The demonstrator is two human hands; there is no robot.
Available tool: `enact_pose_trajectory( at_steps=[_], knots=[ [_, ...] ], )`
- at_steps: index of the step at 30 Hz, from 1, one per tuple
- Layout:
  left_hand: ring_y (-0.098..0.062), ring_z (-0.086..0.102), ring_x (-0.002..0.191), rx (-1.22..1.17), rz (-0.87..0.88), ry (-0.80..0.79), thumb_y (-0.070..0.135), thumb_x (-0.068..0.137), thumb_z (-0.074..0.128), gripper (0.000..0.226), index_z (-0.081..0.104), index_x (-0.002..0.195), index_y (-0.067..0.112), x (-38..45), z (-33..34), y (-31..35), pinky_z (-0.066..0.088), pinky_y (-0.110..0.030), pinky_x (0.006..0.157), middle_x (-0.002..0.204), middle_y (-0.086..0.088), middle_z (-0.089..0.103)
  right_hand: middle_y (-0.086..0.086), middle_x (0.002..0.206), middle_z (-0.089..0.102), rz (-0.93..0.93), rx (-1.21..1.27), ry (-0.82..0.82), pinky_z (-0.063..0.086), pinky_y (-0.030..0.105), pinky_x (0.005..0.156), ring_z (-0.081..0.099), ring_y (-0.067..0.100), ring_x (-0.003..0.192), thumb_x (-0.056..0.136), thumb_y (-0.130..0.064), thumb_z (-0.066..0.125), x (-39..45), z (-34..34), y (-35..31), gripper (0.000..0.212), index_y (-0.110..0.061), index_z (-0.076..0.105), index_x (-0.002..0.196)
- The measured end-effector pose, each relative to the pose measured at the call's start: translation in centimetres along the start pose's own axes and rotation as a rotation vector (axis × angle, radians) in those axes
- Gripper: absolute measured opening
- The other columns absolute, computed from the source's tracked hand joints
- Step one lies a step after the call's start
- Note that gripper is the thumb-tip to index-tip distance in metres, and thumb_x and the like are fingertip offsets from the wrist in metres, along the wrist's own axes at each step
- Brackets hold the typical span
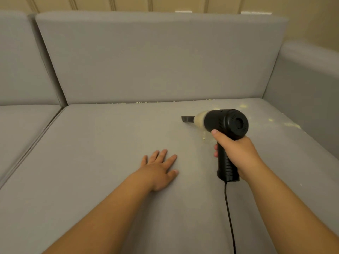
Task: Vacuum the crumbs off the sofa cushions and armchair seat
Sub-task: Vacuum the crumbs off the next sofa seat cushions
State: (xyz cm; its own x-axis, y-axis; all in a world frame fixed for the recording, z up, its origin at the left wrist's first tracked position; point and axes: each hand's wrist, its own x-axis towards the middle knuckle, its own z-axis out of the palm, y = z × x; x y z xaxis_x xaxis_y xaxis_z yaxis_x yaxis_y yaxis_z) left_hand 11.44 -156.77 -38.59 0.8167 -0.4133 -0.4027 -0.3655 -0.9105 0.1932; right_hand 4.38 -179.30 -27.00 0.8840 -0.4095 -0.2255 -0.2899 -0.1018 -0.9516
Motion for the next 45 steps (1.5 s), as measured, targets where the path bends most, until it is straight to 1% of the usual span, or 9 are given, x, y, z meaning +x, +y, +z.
enact_pose_trajectory(
  at_steps=[4,11,18,25,30,34,38,41,45],
  knots=[
    [-0.019,-0.016,0.159,0.003,0.011,0.013,0.066,0.104,0.021,0.066,-0.005,0.162,0.049,-0.1,0.1,-0.4,-0.008,-0.052,0.127,0.172,0.008,-0.017,0.016,0.088,0.078,-0.046,-0.093,0.021,0.060,0.034,0.067,0.074,0.024,0.069,0.093,-0.033,0.078,-0.2,-0.6,-0.6,0.015,-0.020,0.072,0.098],
    [-0.019,-0.017,0.158,0.010,0.016,0.015,0.065,0.105,0.023,0.067,-0.005,0.163,0.047,-0.3,0.3,-0.3,-0.007,-0.053,0.126,0.172,0.007,-0.018,0.015,0.087,0.076,-0.038,-0.036,0.149,0.062,0.048,0.086,0.076,0.033,0.084,0.090,-0.036,0.079,0.8,-0.2,-0.2,0.022,-0.018,0.069,0.096],
    [-0.018,-0.016,0.159,0.002,0.021,0.019,0.065,0.105,0.023,0.066,-0.004,0.163,0.047,-0.4,0.3,-0.7,-0.008,-0.053,0.126,0.172,0.008,-0.018,0.012,0.084,0.075,-0.034,-0.063,0.040,0.058,0.032,0.065,0.072,0.022,0.070,0.092,-0.033,0.079,1.0,0.8,-0.5,0.019,-0.017,0.071,0.098],
    [-0.021,-0.018,0.158,0.015,0.004,0.011,0.065,0.104,0.024,0.068,-0.007,0.163,0.046,-0.2,0.3,-0.1,-0.009,-0.057,0.125,0.172,0.006,-0.020,0.013,0.087,0.075,-0.051,-0.066,0.161,0.059,0.040,0.076,0.074,0.029,0.080,0.091,-0.037,0.079,2.2,0.3,-0.8,0.022,-0.021,0.067,0.098],
    [-0.021,-0.018,0.158,0.021,0.002,0.003,0.065,0.105,0.024,0.068,-0.007,0.163,0.046,-0.2,0.2,-0.1,-0.008,-0.057,0.125,0.172,0.006,-0.020,0.014,0.095,0.075,-0.006,-0.004,0.090,0.061,0.036,0.069,0.073,0.024,0.071,0.090,-0.036,0.081,3.7,1.9,-1.6,0.027,-0.017,0.069,0.105],
    [-0.022,-0.018,0.158,0.021,-0.007,-0.005,0.066,0.104,0.023,0.069,-0.008,0.162,0.046,0.0,0.1,0.1,-0.007,-0.059,0.125,0.172,0.006,-0.020,0.015,0.092,0.075,-0.022,-0.108,0.018,0.060,0.035,0.067,0.072,0.023,0.070,0.093,-0.034,0.078,3.3,1.4,-2.9,0.022,-0.017,0.069,0.103],
    [-0.024,-0.018,0.158,0.026,-0.001,0.000,0.067,0.104,0.023,0.071,-0.008,0.163,0.044,0.0,0.1,0.2,-0.007,-0.060,0.124,0.172,0.004,-0.019,0.017,0.098,0.076,-0.048,-0.137,0.106,0.055,0.033,0.062,0.072,0.023,0.071,0.093,-0.034,0.077,3.5,0.2,-3.5,0.019,-0.020,0.067,0.101],
    [-0.025,-0.017,0.158,0.032,0.002,0.014,0.066,0.104,0.024,0.071,-0.007,0.163,0.043,-0.1,0.2,0.1,-0.007,-0.061,0.124,0.172,0.003,-0.019,0.019,0.103,0.075,-0.021,-0.047,0.187,0.059,0.036,0.069,0.071,0.025,0.072,0.091,-0.032,0.079,4.1,1.4,-3.0,0.019,-0.021,0.066,0.097],
    [-0.026,-0.019,0.158,0.037,-0.005,0.003,0.066,0.104,0.025,0.073,-0.009,0.163,0.042,-0.1,0.2,0.4,-0.008,-0.061,0.124,0.172,0.002,-0.021,0.016,0.094,0.072,0.012,0.002,0.108,0.060,0.035,0.068,0.070,0.024,0.073,0.091,-0.032,0.079,4.6,3.4,-2.4,0.021,-0.017,0.068,0.101]
  ],
)
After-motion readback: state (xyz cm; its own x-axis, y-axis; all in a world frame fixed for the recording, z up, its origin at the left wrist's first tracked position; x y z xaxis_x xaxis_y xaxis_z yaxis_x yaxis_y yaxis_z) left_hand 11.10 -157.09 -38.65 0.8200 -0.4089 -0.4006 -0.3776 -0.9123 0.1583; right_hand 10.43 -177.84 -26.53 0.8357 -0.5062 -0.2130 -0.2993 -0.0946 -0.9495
